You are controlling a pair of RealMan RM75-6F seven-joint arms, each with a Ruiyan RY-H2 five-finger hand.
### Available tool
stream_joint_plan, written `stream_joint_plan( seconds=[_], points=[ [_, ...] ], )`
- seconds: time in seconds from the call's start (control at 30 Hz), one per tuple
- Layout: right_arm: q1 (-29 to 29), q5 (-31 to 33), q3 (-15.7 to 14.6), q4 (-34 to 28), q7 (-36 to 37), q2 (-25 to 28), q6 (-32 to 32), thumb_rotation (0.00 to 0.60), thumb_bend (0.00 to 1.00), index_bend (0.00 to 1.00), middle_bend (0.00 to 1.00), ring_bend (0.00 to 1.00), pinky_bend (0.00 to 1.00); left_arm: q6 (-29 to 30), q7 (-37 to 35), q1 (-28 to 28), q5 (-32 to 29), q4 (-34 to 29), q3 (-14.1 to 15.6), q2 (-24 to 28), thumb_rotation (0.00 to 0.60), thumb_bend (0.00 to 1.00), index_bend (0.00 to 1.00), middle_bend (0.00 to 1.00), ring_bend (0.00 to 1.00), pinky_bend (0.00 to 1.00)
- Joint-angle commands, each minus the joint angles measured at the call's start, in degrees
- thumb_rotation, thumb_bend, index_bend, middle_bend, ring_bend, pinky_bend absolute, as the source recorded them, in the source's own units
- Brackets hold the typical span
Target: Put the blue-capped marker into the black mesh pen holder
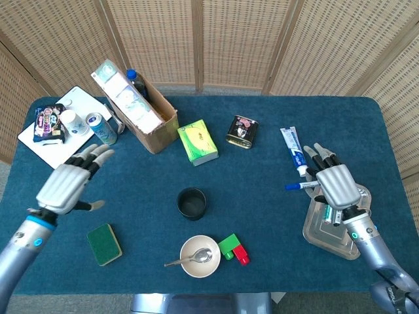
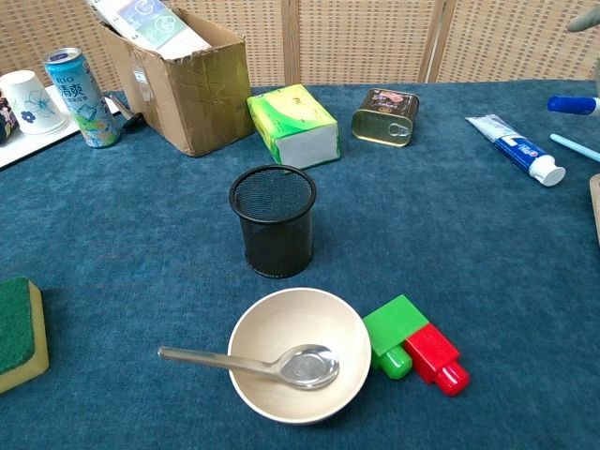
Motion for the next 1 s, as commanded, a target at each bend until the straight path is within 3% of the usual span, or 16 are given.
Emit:
stream_joint_plan(
  seconds=[0.03, 0.13, 0.43, 0.7, 1.0],
  points=[
    [-0.3, 0.45, 0.37, -0.89, 1.35, -0.34, 0.5, 0.6, 0.51, 0.63, 0.07, 0.0, 0.2, 10.65, -4.54, 9.73, 6.95, 5.53, 4.57, 2.08, 0.6, 0.09, 0.09, 0.0, 0.0, 0.17],
    [-0.6, 0.94, 0.9, -2.49, 3.33, -0.65, 1.17, 0.6, 0.51, 0.63, 0.07, 0.0, 0.2, 17.14, -2.23, 14.34, 6.74, 7.4, 5.07, -0.37, 0.6, 0.09, 0.13, 0.0, 0.0, 0.16],
    [-0.35, 0.87, 1.39, -6.93, 7.04, -2.22, 1.32, 0.6, 0.51, 0.64, 0.08, 0.0, 0.2, 23.33, -6.98, 20.73, 8.51, 9.48, 6.22, -2.48, 0.6, 0.09, 0.14, 0.0, 0.0, 0.16],
    [0.77, 3.23, 2.77, -12.99, 12.55, -3.53, -1.17, 0.6, 0.51, 0.64, 0.08, 0.0, 0.2, 23.31, -6.59, 22.44, 9.53, 9.67, 6.3, -2.95, 0.6, 0.09, 0.14, 0.0, 0.0, 0.16],
    [3.62, 7.46, 6.86, -19.07, 13.59, -5.78, -3.76, 0.6, 0.52, 0.65, 0.08, 0.0, 0.2, 22.39, -8.08, 23.41, 10.98, 10.82, 6.25, -3.85, 0.6, 0.09, 0.14, 0.0, 0.0, 0.16]
  ],
)
